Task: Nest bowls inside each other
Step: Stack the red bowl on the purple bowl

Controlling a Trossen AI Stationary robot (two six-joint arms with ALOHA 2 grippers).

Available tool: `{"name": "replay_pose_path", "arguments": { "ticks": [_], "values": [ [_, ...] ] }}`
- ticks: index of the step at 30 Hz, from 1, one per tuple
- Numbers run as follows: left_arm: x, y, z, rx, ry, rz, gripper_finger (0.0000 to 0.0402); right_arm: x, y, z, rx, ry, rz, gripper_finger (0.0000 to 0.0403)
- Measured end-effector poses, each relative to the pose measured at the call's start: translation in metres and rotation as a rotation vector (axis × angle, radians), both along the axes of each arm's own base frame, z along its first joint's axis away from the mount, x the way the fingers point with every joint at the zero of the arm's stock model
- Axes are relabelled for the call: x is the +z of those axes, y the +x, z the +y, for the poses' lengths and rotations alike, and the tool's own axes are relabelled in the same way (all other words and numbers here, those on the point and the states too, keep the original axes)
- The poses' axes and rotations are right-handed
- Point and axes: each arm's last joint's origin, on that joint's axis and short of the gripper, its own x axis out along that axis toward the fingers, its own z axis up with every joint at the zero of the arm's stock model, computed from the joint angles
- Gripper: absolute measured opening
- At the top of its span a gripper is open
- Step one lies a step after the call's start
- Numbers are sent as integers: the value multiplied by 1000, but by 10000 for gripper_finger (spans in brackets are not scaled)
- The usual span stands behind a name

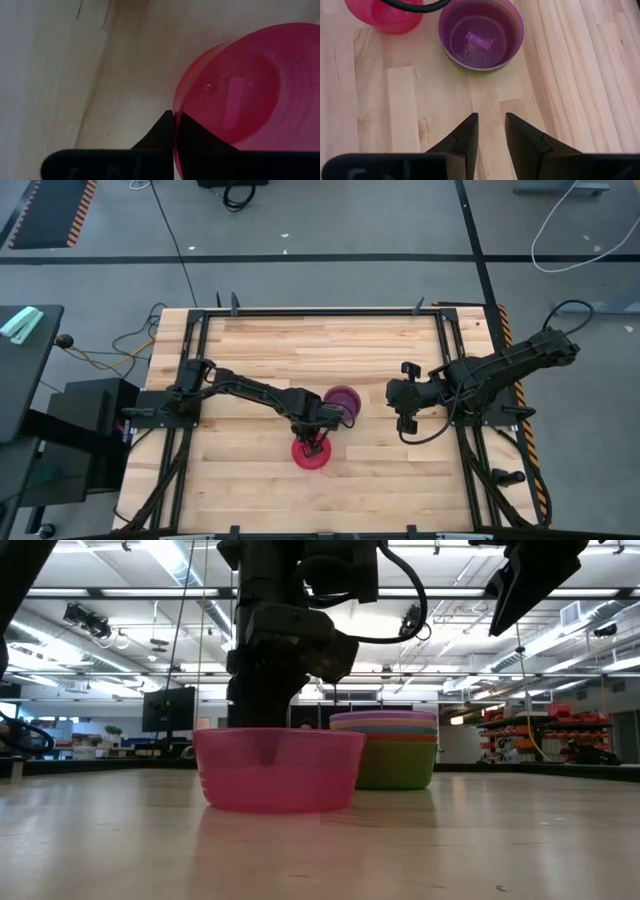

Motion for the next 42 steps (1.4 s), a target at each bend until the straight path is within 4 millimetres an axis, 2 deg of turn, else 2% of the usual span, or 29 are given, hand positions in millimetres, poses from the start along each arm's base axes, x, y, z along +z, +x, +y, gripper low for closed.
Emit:
{"name": "replay_pose_path", "arguments": {
  "ticks": [5, 9, 13, 18, 24, 29, 36, 42],
  "values": [
    [2, 0, 0, -8, 5, 1, 14, 0, 0, 0, 0, 0, 0, 104],
    [12, 2, 0, -16, 16, 12, 9, 0, 0, 0, 1, 0, 0, 104],
    [30, 8, 2, -55, 32, -8, 8, 0, 0, 0, 2, -1, 0, 104],
    [63, 18, 11, -79, 52, -68, 8, 0, 0, 0, 2, -1, 1, 104],
    [112, 28, 33, -63, 103, -189, 8, 0, 0, 0, 2, -1, 0, 104],
    [135, 33, 70, 20, 127, -271, 8, 0, 0, 0, 6, -3, 1, 104],
    [131, 34, 125, 138, 92, -266, 8, 0, 0, 0, 23, -12, 1, 104],
    [99, 46, 139, 114, 17, -210, 8, 0, 0, 0, 34, -18, 1, 104]
  ]
}}
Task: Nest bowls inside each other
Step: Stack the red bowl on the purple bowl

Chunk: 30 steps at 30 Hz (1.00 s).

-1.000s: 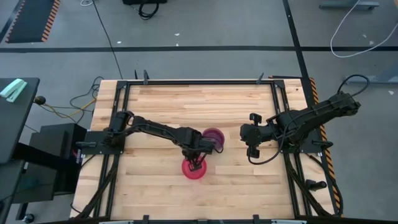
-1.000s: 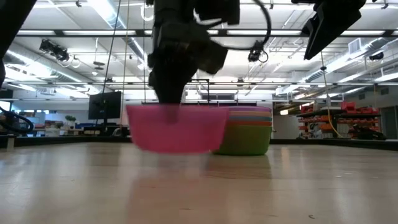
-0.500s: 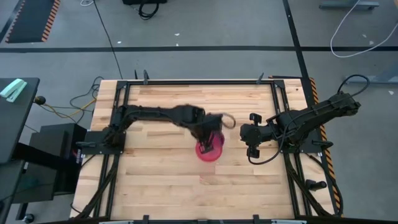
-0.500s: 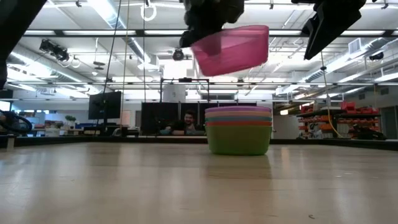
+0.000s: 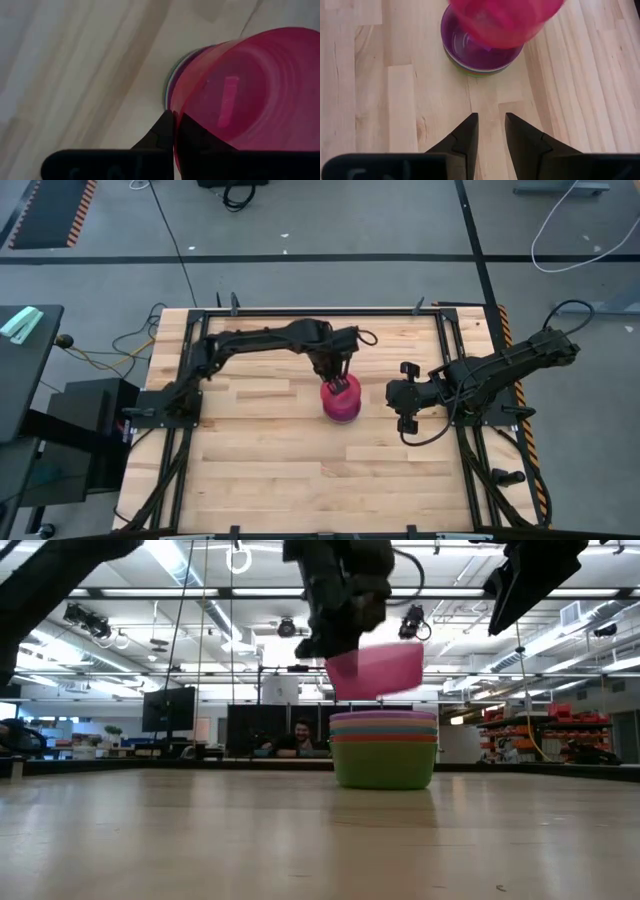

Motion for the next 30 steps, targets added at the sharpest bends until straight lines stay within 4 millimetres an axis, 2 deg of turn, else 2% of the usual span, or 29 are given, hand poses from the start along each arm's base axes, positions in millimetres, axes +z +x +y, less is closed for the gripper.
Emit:
{"name": "replay_pose_path", "arguments": {
  "ticks": [3, 6, 19, 30],
  "values": [
    [-17, 5, 3, -19, -15, 43, 8, 0, 0, 0, 2, -1, -2, 104],
    [-24, 9, 4, -31, -45, 40, 8, 0, 0, 0, 3, -1, -2, 104],
    [-36, 13, 5, -37, -76, 50, 8, 0, 0, 0, 3, 0, -5, 104],
    [-35, 12, 5, -14, -85, 55, 8, 1, 2, 0, 12, -1, -18, 105]
  ]
}}
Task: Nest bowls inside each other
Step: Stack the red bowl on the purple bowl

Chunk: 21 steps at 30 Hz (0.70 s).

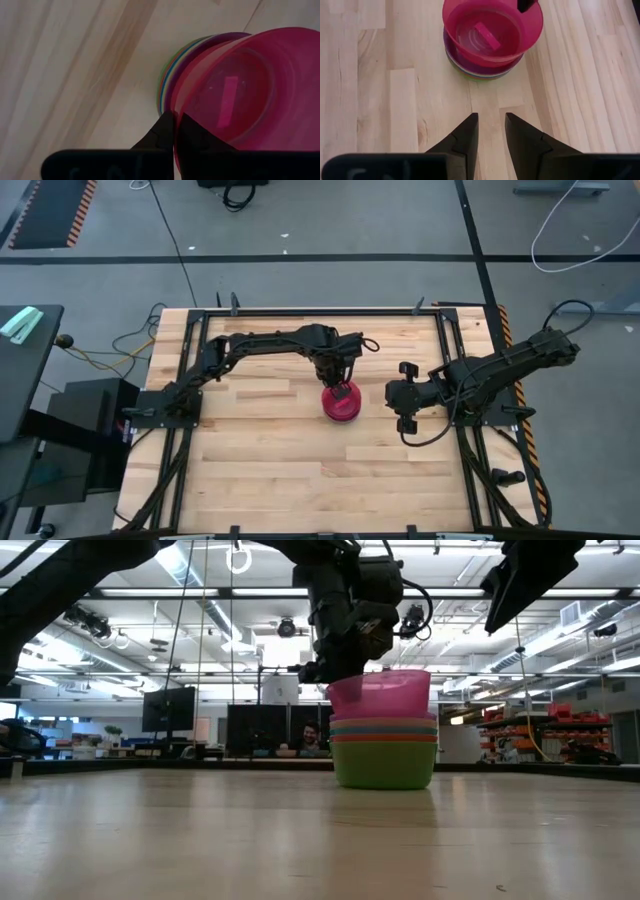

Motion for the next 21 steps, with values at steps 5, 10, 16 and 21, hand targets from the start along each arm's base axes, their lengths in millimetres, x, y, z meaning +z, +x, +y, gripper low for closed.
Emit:
{"name": "replay_pose_path", "arguments": {
  "ticks": [5, 10, 16, 21],
  "values": [
    [-1, -3, 0, 21, -1, 33, 8, 0, 0, 0, 3, -2, 1, 105],
    [-9, -3, 1, 34, 4, 84, 8, 0, 0, 0, 6, -3, 1, 105],
    [-20, -4, 2, 38, -4, 140, 8, 0, 1, 0, 6, -1, -6, 104],
    [-21, -5, 2, 36, -17, 153, 8, 0, 1, 0, 6, -1, -6, 104]
  ]
}}
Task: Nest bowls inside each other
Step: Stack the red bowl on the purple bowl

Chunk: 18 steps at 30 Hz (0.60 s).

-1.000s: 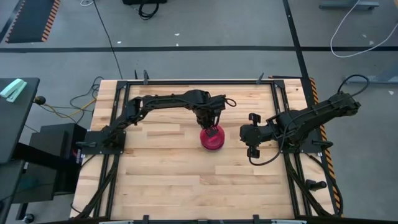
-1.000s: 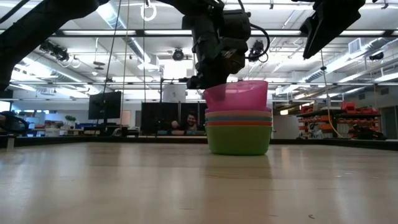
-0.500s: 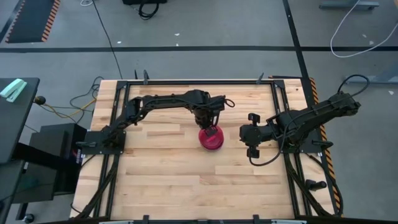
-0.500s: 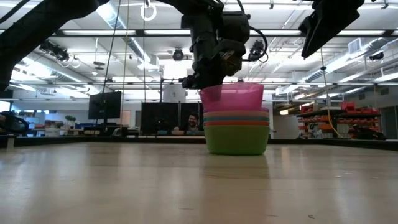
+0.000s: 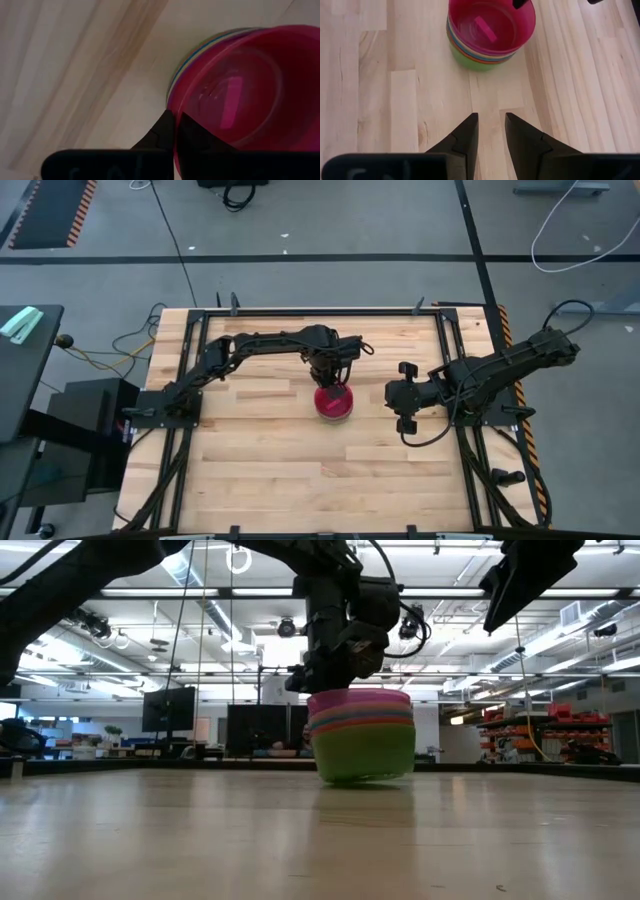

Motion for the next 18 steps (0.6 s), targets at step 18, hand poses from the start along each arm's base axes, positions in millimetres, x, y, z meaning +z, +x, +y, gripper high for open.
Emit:
{"name": "replay_pose_path", "arguments": {
  "ticks": [18],
  "values": [
    [-1, 7, -5, -46, -89, -80, 11, 0, 0, 0, 0, 0, 0, 104]
  ]
}}
